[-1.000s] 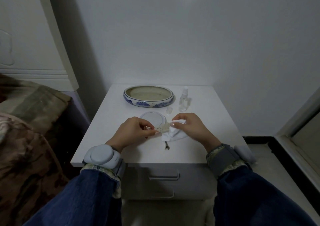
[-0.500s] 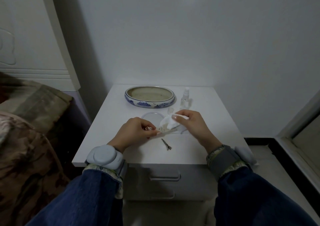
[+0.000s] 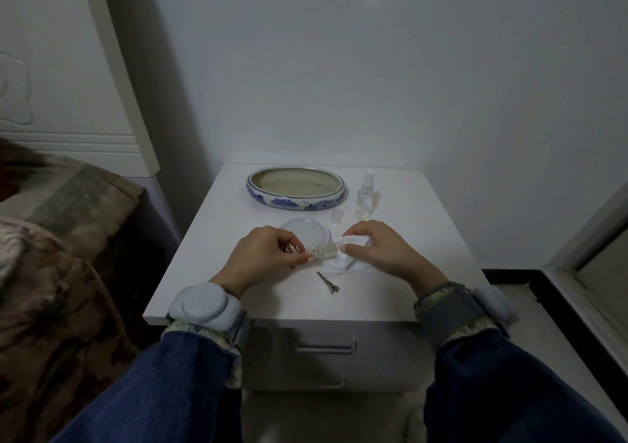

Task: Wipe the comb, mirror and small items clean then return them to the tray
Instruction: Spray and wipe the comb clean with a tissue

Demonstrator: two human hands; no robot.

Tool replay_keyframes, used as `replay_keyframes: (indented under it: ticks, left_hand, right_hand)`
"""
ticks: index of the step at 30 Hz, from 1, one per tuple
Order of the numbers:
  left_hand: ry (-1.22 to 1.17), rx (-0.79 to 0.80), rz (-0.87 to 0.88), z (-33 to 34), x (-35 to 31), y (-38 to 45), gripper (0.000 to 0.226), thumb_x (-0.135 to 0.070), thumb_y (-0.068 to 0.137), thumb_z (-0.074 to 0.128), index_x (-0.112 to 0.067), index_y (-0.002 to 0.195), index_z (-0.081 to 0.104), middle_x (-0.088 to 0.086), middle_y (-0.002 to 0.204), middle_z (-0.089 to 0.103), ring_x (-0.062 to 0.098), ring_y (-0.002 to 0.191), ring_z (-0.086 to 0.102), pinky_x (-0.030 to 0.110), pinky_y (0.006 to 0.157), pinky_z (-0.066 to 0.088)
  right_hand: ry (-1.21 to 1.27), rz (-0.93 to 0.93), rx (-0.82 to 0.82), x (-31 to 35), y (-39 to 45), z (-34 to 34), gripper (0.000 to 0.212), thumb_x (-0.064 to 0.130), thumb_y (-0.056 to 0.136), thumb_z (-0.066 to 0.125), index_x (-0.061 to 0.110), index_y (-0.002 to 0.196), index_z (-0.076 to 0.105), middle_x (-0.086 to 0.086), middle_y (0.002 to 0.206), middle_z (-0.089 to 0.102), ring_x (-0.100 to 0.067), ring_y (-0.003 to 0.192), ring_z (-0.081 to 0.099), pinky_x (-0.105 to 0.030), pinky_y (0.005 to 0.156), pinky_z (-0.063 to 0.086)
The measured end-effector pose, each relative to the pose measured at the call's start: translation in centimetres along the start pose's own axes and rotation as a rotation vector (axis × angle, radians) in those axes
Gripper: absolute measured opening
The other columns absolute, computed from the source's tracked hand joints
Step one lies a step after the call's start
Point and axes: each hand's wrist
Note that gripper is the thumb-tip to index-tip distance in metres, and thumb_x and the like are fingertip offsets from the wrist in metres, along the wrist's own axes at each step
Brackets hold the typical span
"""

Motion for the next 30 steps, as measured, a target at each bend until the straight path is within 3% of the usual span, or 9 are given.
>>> replay_keyframes:
  ticks: [8, 11, 14, 18, 23, 27, 30]
  left_hand:
    - [-0.028, -0.007, 0.024, 0.0, -0.3, 0.0, 0.01, -0.034, 0.077, 0.073, -0.025, 0.081, 0.071, -0.001, 0.072, 0.07, 0.013, 0.07, 0.063, 0.039, 0.076, 0.053]
    - [-0.046, -0.021, 0.02, 0.1, -0.2, 0.0, 0.013, -0.035, 0.076, 0.073, -0.023, 0.081, 0.072, -0.002, 0.07, 0.069, 0.004, 0.062, 0.057, 0.034, 0.071, 0.05]
    - [-0.072, -0.023, 0.015, 0.2, -0.2, 0.0, 0.011, -0.034, 0.075, 0.074, -0.024, 0.078, 0.071, -0.003, 0.067, 0.068, 0.0, 0.058, 0.055, 0.031, 0.069, 0.048]
    - [-0.076, 0.015, -0.001, 0.2, -0.2, 0.0, 0.007, -0.032, 0.076, 0.074, -0.026, 0.078, 0.071, 0.001, 0.074, 0.071, 0.014, 0.073, 0.064, 0.04, 0.08, 0.054]
    - [-0.068, 0.008, -0.009, 0.0, -0.2, 0.0, 0.006, -0.031, 0.077, 0.074, -0.029, 0.076, 0.069, 0.001, 0.074, 0.071, 0.016, 0.074, 0.064, 0.04, 0.08, 0.053]
    - [-0.062, 0.001, -0.011, -0.2, -0.2, -0.2, 0.005, -0.031, 0.077, 0.073, -0.029, 0.078, 0.069, 0.001, 0.075, 0.071, 0.017, 0.076, 0.064, 0.038, 0.078, 0.052]
    - [-0.063, 0.001, -0.006, -0.3, -0.2, -0.3, 0.006, -0.031, 0.077, 0.073, -0.03, 0.077, 0.068, 0.001, 0.074, 0.071, 0.012, 0.069, 0.06, 0.034, 0.071, 0.051]
  right_hand:
    - [0.013, 0.015, -0.081, 0.2, 0.0, 0.1, 0.006, 0.014, 0.082, 0.064, 0.019, 0.082, 0.062, 0.012, 0.079, 0.053, 0.0, 0.074, 0.049, -0.007, 0.064, 0.033]
    - [0.015, 0.027, -0.119, 0.3, 0.1, 0.5, 0.006, 0.012, 0.08, 0.064, 0.013, 0.085, 0.067, 0.01, 0.079, 0.054, -0.003, 0.077, 0.049, -0.012, 0.066, 0.035]
    - [0.041, 0.024, -0.18, 0.5, 0.1, 0.8, 0.007, 0.01, 0.08, 0.063, 0.008, 0.083, 0.068, 0.008, 0.072, 0.055, -0.003, 0.069, 0.049, -0.009, 0.061, 0.034]
    - [0.284, 0.072, -0.256, 0.6, 0.3, 0.4, 0.006, 0.008, 0.083, 0.062, 0.01, 0.082, 0.067, 0.002, 0.074, 0.062, -0.004, 0.066, 0.054, -0.013, 0.059, 0.041]
    - [0.302, 0.097, -0.19, 0.4, 0.1, -0.3, 0.009, 0.011, 0.086, 0.06, 0.006, 0.089, 0.067, -0.005, 0.083, 0.063, -0.01, 0.073, 0.056, -0.012, 0.058, 0.043]
    - [0.268, 0.121, -0.076, 0.4, -0.2, -0.5, 0.004, 0.009, 0.085, 0.06, 0.011, 0.085, 0.063, 0.0, 0.08, 0.06, -0.014, 0.072, 0.058, -0.03, 0.059, 0.052]
    - [0.211, 0.124, -0.041, 0.5, -0.4, -0.5, 0.007, 0.006, 0.082, 0.061, 0.013, 0.082, 0.064, 0.003, 0.077, 0.06, -0.013, 0.07, 0.059, -0.031, 0.061, 0.054]
Point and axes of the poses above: each hand's wrist, its own y-axis towards the middle knuckle, its own z-axis out of the palm, x = y × z
